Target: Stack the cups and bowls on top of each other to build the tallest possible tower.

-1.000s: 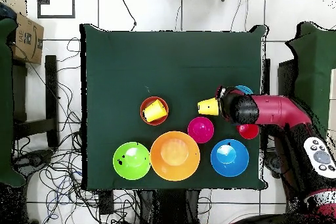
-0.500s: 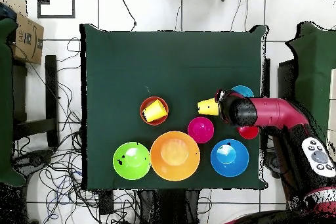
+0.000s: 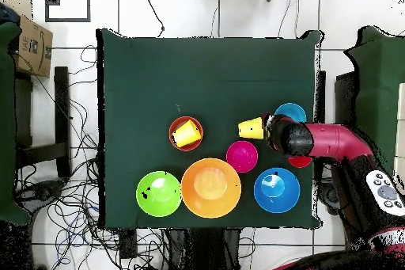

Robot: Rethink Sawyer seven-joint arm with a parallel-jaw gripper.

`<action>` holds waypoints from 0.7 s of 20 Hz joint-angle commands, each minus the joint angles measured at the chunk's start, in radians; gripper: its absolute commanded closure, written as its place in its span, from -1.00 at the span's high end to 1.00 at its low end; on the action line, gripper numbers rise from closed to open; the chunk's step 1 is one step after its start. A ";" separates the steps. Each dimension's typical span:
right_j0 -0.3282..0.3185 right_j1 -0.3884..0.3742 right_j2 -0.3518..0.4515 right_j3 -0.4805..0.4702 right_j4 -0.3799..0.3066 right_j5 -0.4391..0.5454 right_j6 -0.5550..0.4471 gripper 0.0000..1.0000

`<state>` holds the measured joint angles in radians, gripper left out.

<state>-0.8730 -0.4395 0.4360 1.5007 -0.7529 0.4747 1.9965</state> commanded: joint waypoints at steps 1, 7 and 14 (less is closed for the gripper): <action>0.008 0.045 0.032 -0.038 -0.096 0.004 -0.221 1.00; 0.019 0.068 0.019 -0.066 -0.115 -0.013 -0.205 1.00; 0.031 0.128 0.015 -0.126 -0.142 -0.019 -0.190 1.00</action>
<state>-0.8755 -0.3869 0.4381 1.4744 -0.7862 0.4730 1.9968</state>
